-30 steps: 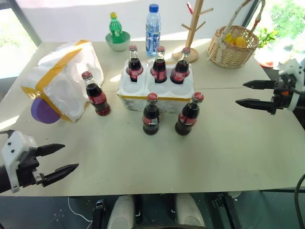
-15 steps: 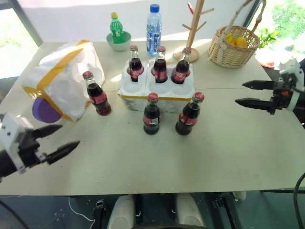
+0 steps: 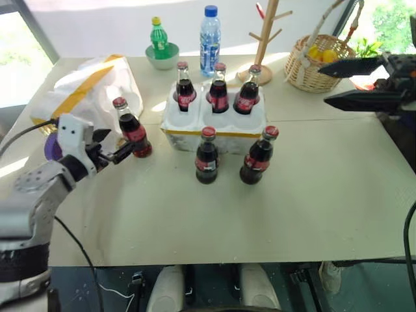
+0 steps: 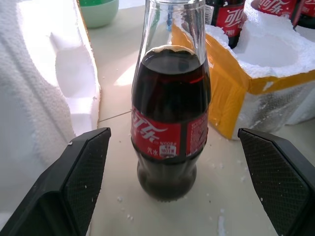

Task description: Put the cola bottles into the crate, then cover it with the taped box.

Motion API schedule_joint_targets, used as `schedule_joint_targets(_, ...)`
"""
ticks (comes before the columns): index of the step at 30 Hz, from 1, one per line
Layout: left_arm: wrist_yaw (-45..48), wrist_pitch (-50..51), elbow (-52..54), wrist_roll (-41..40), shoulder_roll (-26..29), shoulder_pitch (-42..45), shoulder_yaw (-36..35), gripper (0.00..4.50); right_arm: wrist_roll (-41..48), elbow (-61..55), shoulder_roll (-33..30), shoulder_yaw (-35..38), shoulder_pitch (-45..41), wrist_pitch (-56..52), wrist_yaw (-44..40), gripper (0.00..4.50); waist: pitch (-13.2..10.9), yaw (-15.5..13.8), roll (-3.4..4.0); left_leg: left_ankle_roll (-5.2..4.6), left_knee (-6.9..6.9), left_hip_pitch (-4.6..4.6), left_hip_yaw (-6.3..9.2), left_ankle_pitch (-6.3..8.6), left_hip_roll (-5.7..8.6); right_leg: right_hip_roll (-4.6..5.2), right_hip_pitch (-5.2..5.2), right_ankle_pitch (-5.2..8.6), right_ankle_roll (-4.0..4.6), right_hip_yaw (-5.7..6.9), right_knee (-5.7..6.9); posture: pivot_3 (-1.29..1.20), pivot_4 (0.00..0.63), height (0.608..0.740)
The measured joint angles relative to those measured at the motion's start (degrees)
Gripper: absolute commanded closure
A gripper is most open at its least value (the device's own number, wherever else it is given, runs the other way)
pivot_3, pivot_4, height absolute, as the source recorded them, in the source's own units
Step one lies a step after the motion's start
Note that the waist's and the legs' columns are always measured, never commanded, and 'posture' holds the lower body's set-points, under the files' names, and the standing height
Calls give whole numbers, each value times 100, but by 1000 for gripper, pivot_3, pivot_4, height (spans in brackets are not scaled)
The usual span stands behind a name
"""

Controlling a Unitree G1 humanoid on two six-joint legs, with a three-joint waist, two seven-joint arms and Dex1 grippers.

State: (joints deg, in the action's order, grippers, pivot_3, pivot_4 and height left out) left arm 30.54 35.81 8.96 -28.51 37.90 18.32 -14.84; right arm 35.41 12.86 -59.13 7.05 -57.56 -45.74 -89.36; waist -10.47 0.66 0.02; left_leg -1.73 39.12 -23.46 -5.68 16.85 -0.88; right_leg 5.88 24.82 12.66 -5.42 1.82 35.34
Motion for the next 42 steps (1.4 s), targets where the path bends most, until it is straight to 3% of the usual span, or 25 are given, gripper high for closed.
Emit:
schedule_joint_targets(12, 167, -887, -1993, 928, -618, 1204, 850, 146, 410, -496, 114, 14, 27, -294, 313, 0, 0, -2, -2, 11, 3, -2, -5, -10, 2, -3, 1, -4, -8, 2, 2, 0, 150, 740)
schedule_joint_targets(15, 208, -1079, -2195, 1048, -703, 1215, 900, 962, 419, -562, 114, 14, 34, -294, 372, 0, -1, -2, -3, 11, 3, -2, -5, -10, 2, -5, 1, -7, -12, 2, 2, 0, 150, 740)
schedule_joint_targets(17, 334, -1128, -2180, 1057, -693, 1197, 912, 1670, 419, -598, 113, 14, 46, -291, 424, 0, -1, -1, -4, 11, 4, -2, -6, -10, 2, -4, 1, -7, -13, 2, 2, 0, 150, 740)
schedule_joint_targets(23, 848, -705, -1449, 826, -290, 760, 898, 1638, 408, -604, 105, 14, 83, -260, 573, 0, -5, 17, -10, 17, 4, -8, -7, -13, -1, -3, 8, -7, -13, 1, 0, 0, 150, 740)
schedule_joint_targets(29, 1831, 455, -164, -521, 432, 606, 476, 1638, 413, -711, 109, 31, 346, -233, 763, 0, -15, -11, -25, 33, 10, -57, -1, -23, 1, 3, 52, -7, -12, 3, 12, 0, 150, 740)
schedule_joint_targets(33, 2188, 1044, -175, -1081, 560, 1612, 510, 1638, 426, -852, 110, 70, 464, -213, 919, 0, -16, -47, -28, 34, 33, -77, 11, -26, 8, -12, 53, -8, -15, 19, 14, 0, 150, 740)
schedule_joint_targets(36, 2411, 961, -695, -1049, 285, 2799, 804, 1638, 474, -944, 123, 169, 558, -227, 1048, 0, -16, -107, -27, 13, 75, -90, 11, -16, 5, -32, 46, -23, -41, 21, 19, 0, 150, 740)
schedule_joint_targets(42, 3032, -130, -3115, -150, -838, 4433, 1751, 1638, 681, -1424, 75, 462, 933, -327, 1374, 0, -17, -141, -30, -9, 98, -96, -13, -5, 18, -37, 27, -35, -65, 21, -4, 0, 150, 740)
